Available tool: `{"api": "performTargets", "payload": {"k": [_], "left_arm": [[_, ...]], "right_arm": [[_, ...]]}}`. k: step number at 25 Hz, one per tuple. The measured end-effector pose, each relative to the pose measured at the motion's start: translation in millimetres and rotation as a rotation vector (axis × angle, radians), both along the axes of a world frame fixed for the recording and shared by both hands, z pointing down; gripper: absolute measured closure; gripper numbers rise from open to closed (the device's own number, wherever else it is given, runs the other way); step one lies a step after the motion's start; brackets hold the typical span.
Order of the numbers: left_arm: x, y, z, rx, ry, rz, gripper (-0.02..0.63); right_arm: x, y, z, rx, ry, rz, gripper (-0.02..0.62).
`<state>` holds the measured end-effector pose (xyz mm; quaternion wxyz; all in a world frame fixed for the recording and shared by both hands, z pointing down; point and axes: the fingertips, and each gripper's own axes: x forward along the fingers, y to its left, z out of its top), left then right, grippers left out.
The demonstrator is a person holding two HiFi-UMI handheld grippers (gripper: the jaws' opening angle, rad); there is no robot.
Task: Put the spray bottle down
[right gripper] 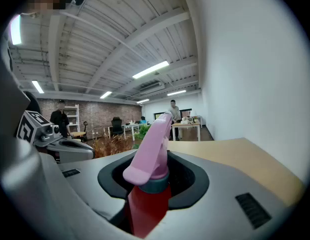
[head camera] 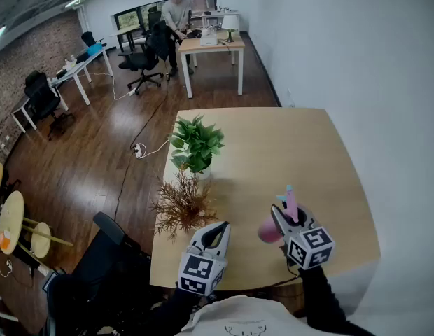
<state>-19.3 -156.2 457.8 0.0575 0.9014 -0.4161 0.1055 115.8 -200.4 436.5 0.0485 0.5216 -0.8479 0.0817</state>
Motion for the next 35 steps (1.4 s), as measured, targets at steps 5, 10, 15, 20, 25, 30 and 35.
{"api": "performTargets", "payload": {"k": [5, 10, 15, 20, 25, 30, 35], "left_arm": [[-1.7, -5.7, 6.2, -0.013, -0.002, 0.001, 0.614], [-0.8, -8.5, 15.0, -0.035, -0.006, 0.012, 0.614], [0.8, -7.7, 22.0, -0.051, -0.013, 0.023, 0.614], [2.2, -5.7, 26.2, -0.064, -0.026, 0.037, 0.614], [2.5, -4.0, 32.5, -0.084, -0.029, 0.032, 0.614], [3.2, -5.1, 33.9, -0.088, -0.03, 0.031, 0.614], [-1.5, -6.3, 33.2, -0.087, -0.034, 0.019, 0.614]], "right_arm": [[-0.5, -31.0, 13.9, 0.003, 0.052, 0.006, 0.483], [1.3, -83.0, 36.0, 0.028, 0.125, 0.051, 0.483], [2.3, -132.2, 68.0, 0.024, 0.187, 0.09, 0.483], [4.5, -160.5, 93.2, 0.026, 0.23, 0.115, 0.483], [-0.7, -173.3, 104.3, 0.025, 0.215, 0.124, 0.483], [-1.7, -177.4, 113.6, 0.017, 0.226, 0.126, 0.483], [0.8, -171.4, 126.2, 0.017, 0.222, 0.144, 0.479]]}}
